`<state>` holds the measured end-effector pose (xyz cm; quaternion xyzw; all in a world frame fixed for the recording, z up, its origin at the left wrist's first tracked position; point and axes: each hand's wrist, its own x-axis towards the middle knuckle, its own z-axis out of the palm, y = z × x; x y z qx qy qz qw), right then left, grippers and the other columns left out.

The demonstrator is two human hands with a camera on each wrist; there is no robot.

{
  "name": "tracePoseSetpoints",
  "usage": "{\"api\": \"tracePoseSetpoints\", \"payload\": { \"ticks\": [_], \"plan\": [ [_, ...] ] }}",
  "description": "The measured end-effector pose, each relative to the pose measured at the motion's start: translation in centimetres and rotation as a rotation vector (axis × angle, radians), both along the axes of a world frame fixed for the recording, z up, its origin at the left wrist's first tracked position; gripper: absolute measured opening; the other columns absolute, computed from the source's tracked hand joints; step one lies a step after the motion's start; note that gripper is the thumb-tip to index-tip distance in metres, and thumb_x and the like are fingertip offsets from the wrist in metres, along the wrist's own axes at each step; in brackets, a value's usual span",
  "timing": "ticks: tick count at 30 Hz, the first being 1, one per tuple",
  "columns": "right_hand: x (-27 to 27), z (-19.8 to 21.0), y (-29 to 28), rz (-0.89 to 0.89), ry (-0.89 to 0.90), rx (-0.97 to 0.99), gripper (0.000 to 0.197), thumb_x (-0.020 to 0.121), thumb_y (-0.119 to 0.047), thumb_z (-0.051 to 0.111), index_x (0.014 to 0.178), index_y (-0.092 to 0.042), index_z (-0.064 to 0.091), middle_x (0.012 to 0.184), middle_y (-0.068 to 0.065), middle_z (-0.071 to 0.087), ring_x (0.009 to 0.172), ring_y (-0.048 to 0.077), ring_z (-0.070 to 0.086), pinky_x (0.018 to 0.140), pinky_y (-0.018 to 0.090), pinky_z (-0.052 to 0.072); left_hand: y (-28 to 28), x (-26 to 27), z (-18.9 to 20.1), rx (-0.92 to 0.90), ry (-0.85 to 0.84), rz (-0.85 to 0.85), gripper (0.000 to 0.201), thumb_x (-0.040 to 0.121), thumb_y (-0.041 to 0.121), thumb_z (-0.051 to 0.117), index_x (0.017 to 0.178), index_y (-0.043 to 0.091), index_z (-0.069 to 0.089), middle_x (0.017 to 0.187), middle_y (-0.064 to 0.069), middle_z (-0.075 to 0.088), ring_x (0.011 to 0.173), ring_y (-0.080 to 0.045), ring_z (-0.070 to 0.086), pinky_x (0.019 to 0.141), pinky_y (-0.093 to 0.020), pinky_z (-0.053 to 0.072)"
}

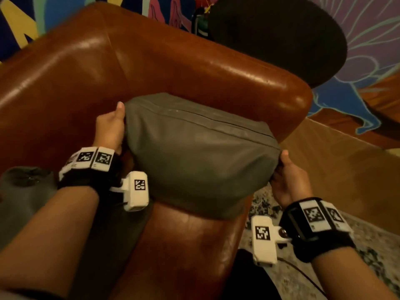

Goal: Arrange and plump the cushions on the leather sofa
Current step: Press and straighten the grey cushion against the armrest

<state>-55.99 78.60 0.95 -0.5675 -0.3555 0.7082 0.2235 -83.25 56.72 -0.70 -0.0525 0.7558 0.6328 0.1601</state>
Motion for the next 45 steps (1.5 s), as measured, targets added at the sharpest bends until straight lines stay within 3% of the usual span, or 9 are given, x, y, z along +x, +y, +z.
{"api": "tracePoseSetpoints", "payload": {
  "ticks": [3,7,15,20,24,28,38,42,45],
  "plan": [
    [-0.6,-1.0,-0.8,-0.004,-0.013,-0.01,0.04,0.094,-0.047,0.058,0.116,-0.015,0.065,0.111,0.002,0.069,0.091,0.015,0.063,0.078,0.03,0.049,0.2,1.9,-1.2,0.088,-0.067,-0.022,0.02,0.094,0.039,0.061,0.099,0.022,0.069,0.104,-0.003,0.072,0.097,-0.016,0.069,0.084,-0.029,0.054],
    [0.2,-1.0,-1.6,-0.006,-0.148,0.229,0.036,0.094,-0.035,0.064,0.064,-0.016,0.056,0.069,0.004,0.061,0.074,0.018,0.058,0.071,0.03,0.045,-0.6,2.4,-2.5,-0.066,0.076,0.013,0.025,0.092,0.035,0.063,0.072,0.02,0.062,0.081,-0.006,0.063,0.079,-0.017,0.058,0.074,-0.029,0.046],
    [0.5,-1.5,0.9,0.027,-0.195,0.143,0.055,0.088,-0.042,0.068,0.126,-0.004,0.055,0.119,0.011,0.063,0.104,0.025,0.063,0.086,0.043,0.055,0.2,-0.1,-0.5,-0.357,-0.001,0.019,0.076,0.077,0.076,0.054,0.118,0.012,0.056,0.117,-0.004,0.057,0.108,-0.026,0.055,0.091,-0.037,0.042],
    [-0.8,0.4,2.9,0.25,-0.372,0.297,0.041,0.055,-0.055,0.085,0.052,-0.023,0.06,0.066,0.0,0.065,0.077,0.027,0.064,0.086,0.047,0.056,2.2,-1.9,2.0,-0.555,0.069,-0.175,0.076,0.071,0.066,0.072,0.108,0.0,0.066,0.116,-0.017,0.067,0.106,-0.035,0.062,0.084,-0.041,0.049],
    [-0.6,2.4,2.8,0.225,-0.239,0.314,0.016,0.077,-0.023,0.083,0.074,-0.017,0.067,0.079,0.0,0.069,0.082,0.017,0.065,0.082,0.035,0.053,2.3,-2.8,3.6,-0.433,0.056,-0.167,0.038,0.075,0.047,0.078,0.069,0.012,0.064,0.082,-0.011,0.069,0.08,-0.028,0.065,0.075,-0.039,0.051],
    [-0.5,1.8,2.7,0.179,-0.205,0.187,0.022,0.077,-0.026,0.083,0.088,-0.013,0.068,0.104,0.007,0.072,0.099,0.023,0.068,0.092,0.04,0.055,2.9,-1.9,3.8,-0.24,-0.057,-0.154,0.023,0.087,0.03,0.071,0.089,0.007,0.069,0.091,-0.003,0.068,0.078,-0.015,0.063,0.077,-0.031,0.054],
    [-1.2,2.7,3.1,0.19,-0.124,-0.118,0.034,0.095,-0.031,0.062,0.123,-0.011,0.062,0.111,0.004,0.069,0.101,0.02,0.064,0.08,0.032,0.054,2.7,-2.2,3.4,-0.115,-0.441,-0.107,0.064,0.09,0.048,0.063,0.14,0.011,0.048,0.127,-0.007,0.064,0.102,-0.022,0.066,0.061,-0.033,0.052],
    [-2.8,3.0,3.0,0.246,-0.166,-0.12,0.068,0.07,-0.051,0.081,0.124,-0.017,0.06,0.114,0.004,0.066,0.107,0.025,0.063,0.099,0.041,0.051,3.3,-1.9,3.5,-0.263,-0.326,-0.105,0.115,0.049,0.057,0.089,0.141,0.006,0.044,0.13,-0.008,0.06,0.106,-0.027,0.062,0.075,-0.04,0.056],
    [-3.2,4.4,3.3,0.305,-0.202,0.013,0.055,0.078,-0.034,0.08,0.125,-0.012,0.06,0.119,0.009,0.068,0.107,0.027,0.065,0.098,0.043,0.051,3.3,-2.3,4.2,-0.253,-0.186,-0.154,0.06,0.059,0.038,0.09,0.107,0.009,0.068,0.105,-0.007,0.072,0.085,-0.022,0.072,0.076,-0.035,0.059]
  ]
}}
